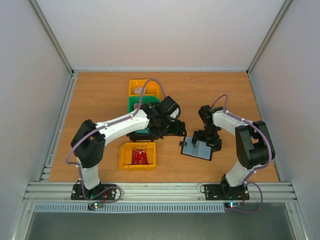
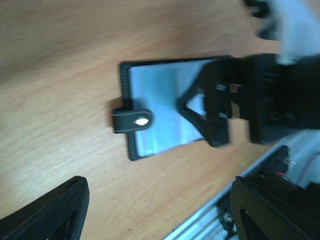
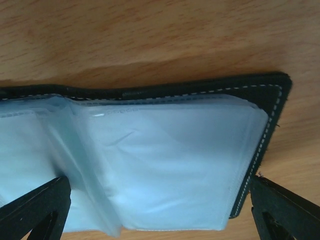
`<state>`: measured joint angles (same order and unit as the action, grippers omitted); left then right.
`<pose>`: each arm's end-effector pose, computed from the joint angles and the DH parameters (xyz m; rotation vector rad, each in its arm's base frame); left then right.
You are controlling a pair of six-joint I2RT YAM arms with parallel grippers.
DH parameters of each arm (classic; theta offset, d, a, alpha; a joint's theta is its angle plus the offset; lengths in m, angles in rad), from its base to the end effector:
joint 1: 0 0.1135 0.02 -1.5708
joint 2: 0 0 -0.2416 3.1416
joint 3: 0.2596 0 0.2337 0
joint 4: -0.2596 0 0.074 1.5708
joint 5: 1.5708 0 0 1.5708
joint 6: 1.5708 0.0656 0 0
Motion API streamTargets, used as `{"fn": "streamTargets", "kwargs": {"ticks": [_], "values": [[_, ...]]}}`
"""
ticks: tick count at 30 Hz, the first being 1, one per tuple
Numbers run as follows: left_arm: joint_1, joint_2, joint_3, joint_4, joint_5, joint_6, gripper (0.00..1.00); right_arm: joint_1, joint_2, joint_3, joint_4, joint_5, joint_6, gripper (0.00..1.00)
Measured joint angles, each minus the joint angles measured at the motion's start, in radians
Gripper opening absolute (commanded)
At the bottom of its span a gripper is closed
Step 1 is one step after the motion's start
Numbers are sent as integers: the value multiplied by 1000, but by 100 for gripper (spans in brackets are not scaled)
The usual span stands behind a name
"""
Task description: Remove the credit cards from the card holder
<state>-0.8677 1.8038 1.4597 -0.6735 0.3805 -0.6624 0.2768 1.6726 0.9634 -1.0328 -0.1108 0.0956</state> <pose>0.2268 -0.3053 0.2141 0.4465 2.8157 -0.9551 0.2205 0.0702 0.1151 0.2530 -2.9400 -0.1139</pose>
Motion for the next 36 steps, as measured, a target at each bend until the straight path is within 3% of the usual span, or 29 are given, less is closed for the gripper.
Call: {"fn": "streamTargets", "kwargs": {"ticks": [6, 19, 26, 31, 34, 36], "values": [[-8, 118, 14, -14, -57, -53, 76, -16, -20, -43, 70, -58, -24, 98], [-72, 241, 10, 58, -32, -90, 71, -126, -75, -96, 121, -190, -47, 96], [-88, 256, -50, 158, 14, -122, 54, -159, -77, -105, 117, -219, -81, 83], [-89, 267, -68, 241, 34, -141, 42, -167, -82, -113, 118, -219, -92, 81], [-88, 277, -68, 260, 32, -146, 29, -169, -85, -117, 120, -220, -95, 80], [-87, 281, -69, 271, 29, -156, 12, -170, -94, -124, 126, -221, -97, 80]]}}
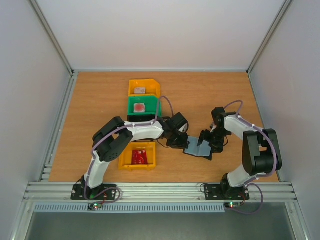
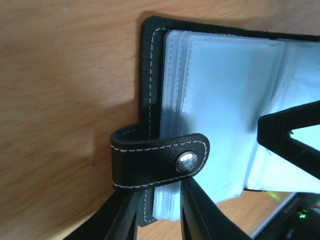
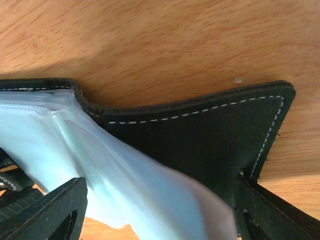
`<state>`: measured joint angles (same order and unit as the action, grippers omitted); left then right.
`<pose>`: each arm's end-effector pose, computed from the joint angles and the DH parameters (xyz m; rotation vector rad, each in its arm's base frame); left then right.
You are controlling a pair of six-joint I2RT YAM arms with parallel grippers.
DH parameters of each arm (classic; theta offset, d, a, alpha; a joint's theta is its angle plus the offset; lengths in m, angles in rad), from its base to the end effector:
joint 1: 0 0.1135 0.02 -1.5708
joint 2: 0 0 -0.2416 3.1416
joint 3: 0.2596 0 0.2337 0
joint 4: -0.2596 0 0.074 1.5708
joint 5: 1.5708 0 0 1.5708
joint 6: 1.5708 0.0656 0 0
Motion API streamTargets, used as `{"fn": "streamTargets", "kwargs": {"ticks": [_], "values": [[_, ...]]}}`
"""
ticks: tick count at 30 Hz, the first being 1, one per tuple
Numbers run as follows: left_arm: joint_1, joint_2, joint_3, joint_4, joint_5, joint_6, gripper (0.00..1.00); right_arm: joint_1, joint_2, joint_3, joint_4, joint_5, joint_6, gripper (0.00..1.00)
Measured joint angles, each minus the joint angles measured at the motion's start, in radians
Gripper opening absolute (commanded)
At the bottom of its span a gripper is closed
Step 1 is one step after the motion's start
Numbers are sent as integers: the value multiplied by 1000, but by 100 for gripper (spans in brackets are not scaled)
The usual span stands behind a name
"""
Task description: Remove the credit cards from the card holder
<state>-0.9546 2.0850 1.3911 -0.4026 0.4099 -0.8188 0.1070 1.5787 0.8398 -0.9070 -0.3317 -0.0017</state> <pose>0.2168 -0.3514 0.1062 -0.3510 -2.9577 0.9480 0.2155 0.0446 0.1117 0.1446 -3.0060 -0.4971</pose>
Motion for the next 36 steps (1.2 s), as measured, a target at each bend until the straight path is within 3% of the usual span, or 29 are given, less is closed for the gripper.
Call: {"fn": "streamTargets", "kwargs": {"ticks": [2, 11, 16, 24, 25, 28, 31, 36], "values": [[1, 3, -9, 12, -8, 2, 1, -1, -11, -9, 8, -3, -1, 80], [6, -29, -82, 84, -16, 73, 0, 0, -35, -18, 5, -20, -45, 83], [26, -160, -238, 177, 6, 118, 0, 11, -76, 12, -54, -27, -64, 72], [34, -177, -259, 251, 36, 121, 1, 25, -94, 22, -20, -106, -54, 72], [34, -172, -252, 245, 35, 125, 4, 26, -85, 22, -21, -102, -51, 68], [34, -140, -199, 202, 20, 148, 10, 28, -49, 24, -23, -83, -45, 29], [35, -122, -149, 170, -1, 168, 22, 27, -13, 24, -11, -93, -32, 5], [37, -137, -159, 169, -5, 182, 68, 28, -19, 35, -19, -125, -48, 1]]}}
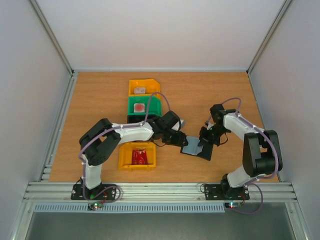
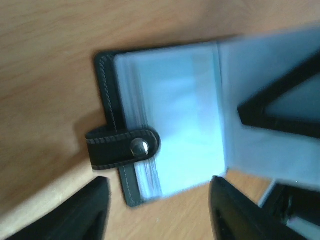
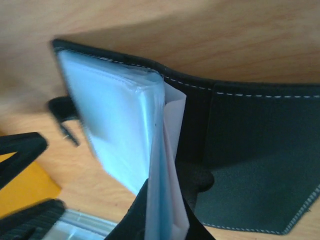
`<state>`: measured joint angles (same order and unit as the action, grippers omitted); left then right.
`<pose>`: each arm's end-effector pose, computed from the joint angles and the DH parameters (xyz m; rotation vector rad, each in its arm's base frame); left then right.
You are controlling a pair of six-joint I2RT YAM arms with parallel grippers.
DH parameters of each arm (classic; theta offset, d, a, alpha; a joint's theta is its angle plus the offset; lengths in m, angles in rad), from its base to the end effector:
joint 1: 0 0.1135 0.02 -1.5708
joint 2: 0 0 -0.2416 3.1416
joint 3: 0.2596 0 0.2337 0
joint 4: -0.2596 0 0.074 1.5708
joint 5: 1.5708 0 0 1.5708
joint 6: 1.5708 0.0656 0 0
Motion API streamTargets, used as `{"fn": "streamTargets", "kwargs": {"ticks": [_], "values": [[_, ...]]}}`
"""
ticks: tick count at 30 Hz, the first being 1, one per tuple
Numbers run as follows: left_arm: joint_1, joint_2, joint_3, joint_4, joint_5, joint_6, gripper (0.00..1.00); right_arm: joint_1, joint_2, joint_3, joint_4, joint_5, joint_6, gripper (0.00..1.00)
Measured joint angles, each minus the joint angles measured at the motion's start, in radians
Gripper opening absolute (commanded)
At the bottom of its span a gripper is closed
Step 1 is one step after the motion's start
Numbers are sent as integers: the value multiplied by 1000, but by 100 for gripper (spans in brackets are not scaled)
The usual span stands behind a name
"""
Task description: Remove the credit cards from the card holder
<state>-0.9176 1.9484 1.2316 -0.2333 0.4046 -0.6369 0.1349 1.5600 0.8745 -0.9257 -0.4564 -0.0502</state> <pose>0.2207 -0.3309 0.1257 0.5724 2.7384 -1.0360 0.2189 0.0589 0.1258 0.2636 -2.9923 -0.6944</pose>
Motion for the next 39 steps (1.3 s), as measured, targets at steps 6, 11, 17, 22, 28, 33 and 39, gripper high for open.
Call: {"fn": "streamTargets", "kwargs": {"ticks": [6, 11, 17, 22, 28, 33, 39], "values": [[54, -228, -181, 90, 95, -3, 99, 0, -146, 198, -128, -116, -108, 1], [150, -401, -200, 190, 215, 13, 99, 0, -302, 343, -193, -269, -196, 1], [245, -527, -200, 360, 392, 8, 100, 0, -388, 475, -247, -528, -328, 2], [287, -543, -196, 531, 518, -95, 100, 0, -381, 638, -291, -706, -440, 2], [296, -543, -131, 599, 601, -169, 95, 0, -304, 830, -419, -811, -557, 2], [296, -558, -43, 612, 648, -198, 25, 0, -233, 930, -514, -822, -631, 1], [297, -607, -17, 594, 686, -203, 0, 0, -232, 919, -518, -787, -640, 1]]}}
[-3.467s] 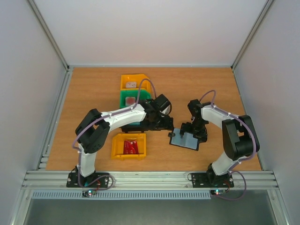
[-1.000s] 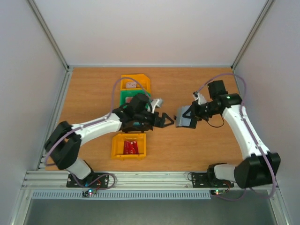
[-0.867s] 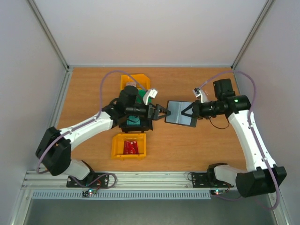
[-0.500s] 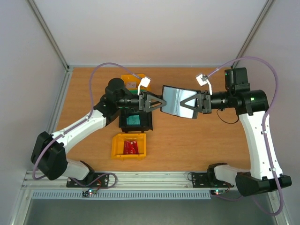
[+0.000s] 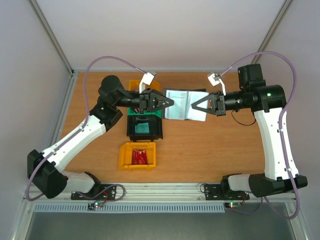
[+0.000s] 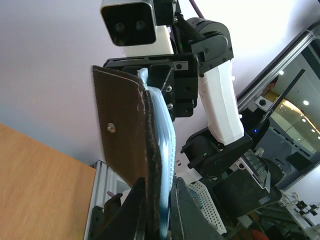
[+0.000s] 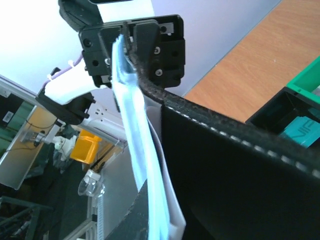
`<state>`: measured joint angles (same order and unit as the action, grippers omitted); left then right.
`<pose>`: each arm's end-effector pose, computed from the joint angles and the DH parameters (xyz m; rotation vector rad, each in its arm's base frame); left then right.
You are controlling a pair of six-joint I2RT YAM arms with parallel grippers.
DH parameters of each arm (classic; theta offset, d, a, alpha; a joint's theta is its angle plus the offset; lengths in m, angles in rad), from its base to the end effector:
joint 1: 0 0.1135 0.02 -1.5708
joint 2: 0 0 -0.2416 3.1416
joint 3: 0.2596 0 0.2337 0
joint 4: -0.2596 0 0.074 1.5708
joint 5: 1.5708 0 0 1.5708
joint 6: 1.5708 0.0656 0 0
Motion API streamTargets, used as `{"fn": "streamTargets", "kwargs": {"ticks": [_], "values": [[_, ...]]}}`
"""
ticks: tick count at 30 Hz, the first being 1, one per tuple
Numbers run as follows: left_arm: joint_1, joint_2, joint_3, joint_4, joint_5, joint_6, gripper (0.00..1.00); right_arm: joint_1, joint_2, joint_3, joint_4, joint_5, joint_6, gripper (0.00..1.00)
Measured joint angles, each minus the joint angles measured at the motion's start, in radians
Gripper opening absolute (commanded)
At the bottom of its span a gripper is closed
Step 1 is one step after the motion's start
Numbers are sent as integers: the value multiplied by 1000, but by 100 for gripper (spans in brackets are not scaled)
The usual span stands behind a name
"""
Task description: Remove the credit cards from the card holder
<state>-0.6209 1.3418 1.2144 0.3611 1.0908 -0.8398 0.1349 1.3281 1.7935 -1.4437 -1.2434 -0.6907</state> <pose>0.2088 -0.2209 0.4038 0.9273 1.5275 -1.8374 0.1799 0.0871 0.4241 -1.1936 1.6436 1.2010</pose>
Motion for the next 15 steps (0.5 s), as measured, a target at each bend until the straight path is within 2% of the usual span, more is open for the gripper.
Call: {"fn": "streamTargets", "kwargs": {"ticks": [1, 3, 4, 7, 12, 15], "values": [[0, -9, 0, -12, 0, 4, 0, 0, -2, -7, 8, 2, 5, 4], [0, -18, 0, -45, -3, 10, 0, 3, -7, -25, 33, 21, 25, 24], [0, -21, 2, -74, -13, 17, 0, 5, -8, -29, 42, 42, 41, 30], [2, -27, 35, -244, -63, 66, 0, 5, -11, -32, 76, 198, 100, 50], [-2, -14, 257, -691, -319, 227, 0, 5, 15, 66, 41, 551, 212, 54], [-1, 10, 401, -860, -452, 314, 0, 17, 44, 199, 19, 684, 299, 56]]}}
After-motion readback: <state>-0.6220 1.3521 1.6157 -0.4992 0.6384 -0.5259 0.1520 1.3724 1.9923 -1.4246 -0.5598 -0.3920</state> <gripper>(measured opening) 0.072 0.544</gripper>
